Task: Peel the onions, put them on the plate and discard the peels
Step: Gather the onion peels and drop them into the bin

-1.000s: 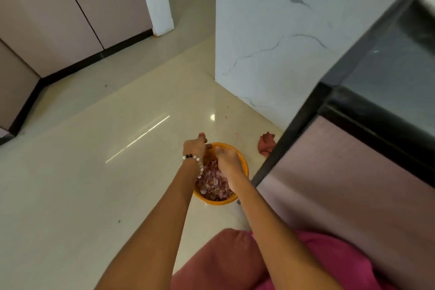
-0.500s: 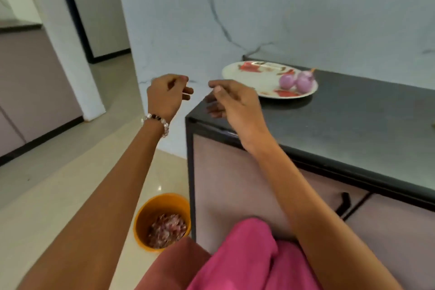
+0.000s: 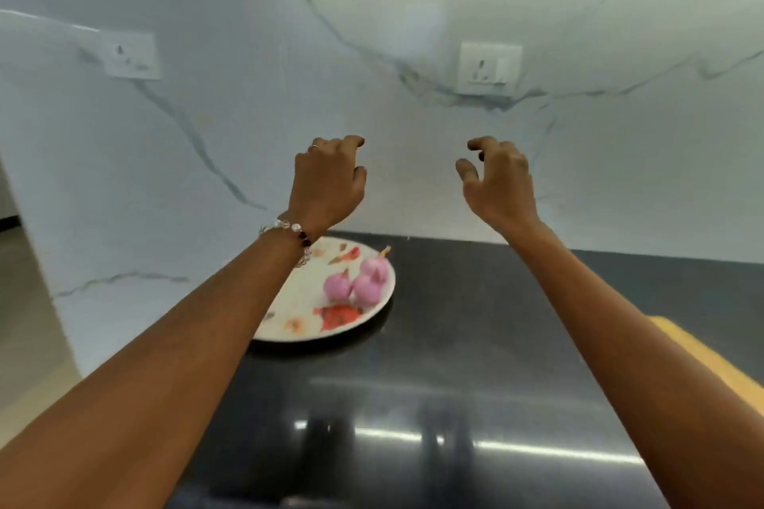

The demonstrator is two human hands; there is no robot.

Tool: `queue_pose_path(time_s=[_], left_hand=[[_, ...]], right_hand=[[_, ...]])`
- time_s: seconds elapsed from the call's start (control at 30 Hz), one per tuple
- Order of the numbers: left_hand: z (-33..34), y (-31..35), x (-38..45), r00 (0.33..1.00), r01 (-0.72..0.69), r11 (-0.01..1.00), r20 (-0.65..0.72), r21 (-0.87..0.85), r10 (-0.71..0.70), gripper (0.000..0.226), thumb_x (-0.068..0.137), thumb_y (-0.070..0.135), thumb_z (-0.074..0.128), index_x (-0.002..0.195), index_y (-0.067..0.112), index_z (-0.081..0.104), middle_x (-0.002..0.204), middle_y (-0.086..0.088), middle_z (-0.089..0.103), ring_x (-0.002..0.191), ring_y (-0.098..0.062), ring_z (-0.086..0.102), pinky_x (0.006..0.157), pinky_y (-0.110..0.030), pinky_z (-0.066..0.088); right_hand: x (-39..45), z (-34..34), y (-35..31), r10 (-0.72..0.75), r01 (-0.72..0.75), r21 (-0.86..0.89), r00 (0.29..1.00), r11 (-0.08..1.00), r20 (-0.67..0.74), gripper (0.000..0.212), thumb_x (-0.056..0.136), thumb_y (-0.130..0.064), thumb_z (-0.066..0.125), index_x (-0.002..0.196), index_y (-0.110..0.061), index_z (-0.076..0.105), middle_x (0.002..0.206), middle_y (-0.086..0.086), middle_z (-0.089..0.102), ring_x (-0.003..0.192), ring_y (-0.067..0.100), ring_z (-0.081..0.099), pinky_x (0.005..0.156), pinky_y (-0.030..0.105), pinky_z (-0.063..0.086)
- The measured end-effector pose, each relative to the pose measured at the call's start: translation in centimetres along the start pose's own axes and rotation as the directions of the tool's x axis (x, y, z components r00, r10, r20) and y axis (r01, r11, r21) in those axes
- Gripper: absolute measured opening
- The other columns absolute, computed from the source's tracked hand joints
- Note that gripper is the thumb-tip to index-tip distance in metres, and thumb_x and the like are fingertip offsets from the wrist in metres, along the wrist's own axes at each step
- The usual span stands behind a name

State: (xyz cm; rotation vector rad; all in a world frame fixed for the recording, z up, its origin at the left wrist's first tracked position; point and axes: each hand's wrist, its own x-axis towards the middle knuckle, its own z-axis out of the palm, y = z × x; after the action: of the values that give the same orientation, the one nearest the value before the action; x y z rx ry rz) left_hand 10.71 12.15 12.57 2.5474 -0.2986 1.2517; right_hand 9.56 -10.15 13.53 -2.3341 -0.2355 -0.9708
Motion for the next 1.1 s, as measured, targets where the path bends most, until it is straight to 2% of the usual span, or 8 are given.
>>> queue_pose_path(time_s=[0.13,0.33,0.47,0.7,0.8,0.9,0.97,1.1], left_hand=[[1.1,2.9,8.3,0.993,-0.120,0.991,-0.010,0.061,0.120,0.053,0.086,0.019,0.056,0.138,0.012,0.047,0.129,-0.010,0.057,0.124,-0.029,0.047,0.102,-0.047,0.034],[0.3,7.1,17.6,0.986,-0.152,0.987,-0.058,0.051,0.155,0.053,0.086,0.018,0.056,0.138,0.012,0.045,0.136,-0.008,0.052,0.132,-0.026,0.041,0.109,-0.049,0.026],[1.7,9.3,17.8,0.988,-0.147,0.989,-0.048,0.013,0.148,0.052,0.086,0.016,0.056,0.136,0.012,0.047,0.131,-0.009,0.056,0.127,-0.028,0.046,0.109,-0.051,0.024],[7.8,15.3,11.5,0.976,-0.148,0.974,0.131,-0.169,0.172,0.048,0.082,0.014,0.062,0.130,0.010,0.054,0.118,-0.011,0.063,0.111,-0.031,0.057,0.101,-0.054,0.035],[10.5,18.4,7.5,0.941,-0.145,0.946,0.255,-0.291,0.223,0.046,0.081,0.013,0.064,0.127,0.009,0.057,0.116,-0.012,0.064,0.108,-0.032,0.059,0.097,-0.052,0.039],[13.1,21.8,3.7,0.868,-0.157,0.894,0.373,-0.420,0.328,0.045,0.081,0.014,0.064,0.125,0.006,0.058,0.117,-0.013,0.064,0.108,-0.033,0.059,0.093,-0.048,0.044],[14.3,23.6,1.6,0.795,-0.146,0.863,0.462,-0.485,0.394,0.048,0.083,0.015,0.061,0.129,0.006,0.055,0.124,-0.013,0.060,0.112,-0.032,0.056,0.093,-0.046,0.045],[16.3,27.2,-2.4,0.612,-0.105,0.833,0.624,-0.544,0.485,0.053,0.089,0.020,0.053,0.140,0.009,0.043,0.140,-0.010,0.048,0.125,-0.029,0.046,0.101,-0.040,0.041]], right_hand=[[8.1,-2.4,0.9,0.006,-0.015,-0.220,0.999,0.975,-0.041,0.048,0.099,-0.029,0.057,0.139,-0.005,0.049,0.137,0.023,0.050,0.127,0.042,0.043,0.102,0.048,0.037],[16.1,-7.2,0.6,0.002,-0.023,-0.258,0.997,0.966,-0.079,0.053,0.099,-0.032,0.056,0.144,-0.008,0.044,0.142,0.019,0.047,0.131,0.036,0.040,0.106,0.046,0.032],[15.6,-9.0,2.1,0.047,-0.066,-0.253,0.996,0.965,-0.081,0.051,0.098,-0.031,0.057,0.143,-0.009,0.046,0.142,0.017,0.048,0.132,0.035,0.041,0.105,0.048,0.033],[6.7,-11.6,8.3,0.228,-0.262,-0.272,0.962,0.926,-0.149,0.044,0.095,-0.028,0.062,0.135,-0.009,0.055,0.133,0.016,0.057,0.124,0.037,0.049,0.095,0.053,0.041],[1.3,-12.3,11.0,0.376,-0.423,-0.265,0.902,0.866,-0.213,0.041,0.093,-0.025,0.065,0.131,-0.009,0.060,0.126,0.017,0.060,0.118,0.040,0.052,0.090,0.052,0.042],[-4.7,-13.1,13.4,0.538,-0.598,-0.274,0.800,0.753,-0.266,0.040,0.093,-0.023,0.066,0.130,-0.007,0.060,0.123,0.018,0.060,0.114,0.040,0.052,0.090,0.050,0.042],[-8.5,-13.7,14.2,0.638,-0.694,-0.288,0.720,0.660,-0.274,0.040,0.094,-0.023,0.065,0.131,-0.009,0.060,0.126,0.016,0.059,0.115,0.038,0.051,0.093,0.048,0.041],[-15.4,-15.0,14.9,0.798,-0.852,-0.324,0.509,0.412,-0.323,0.040,0.093,-0.024,0.065,0.131,-0.012,0.058,0.127,0.016,0.057,0.118,0.037,0.048,0.098,0.048,0.038]])
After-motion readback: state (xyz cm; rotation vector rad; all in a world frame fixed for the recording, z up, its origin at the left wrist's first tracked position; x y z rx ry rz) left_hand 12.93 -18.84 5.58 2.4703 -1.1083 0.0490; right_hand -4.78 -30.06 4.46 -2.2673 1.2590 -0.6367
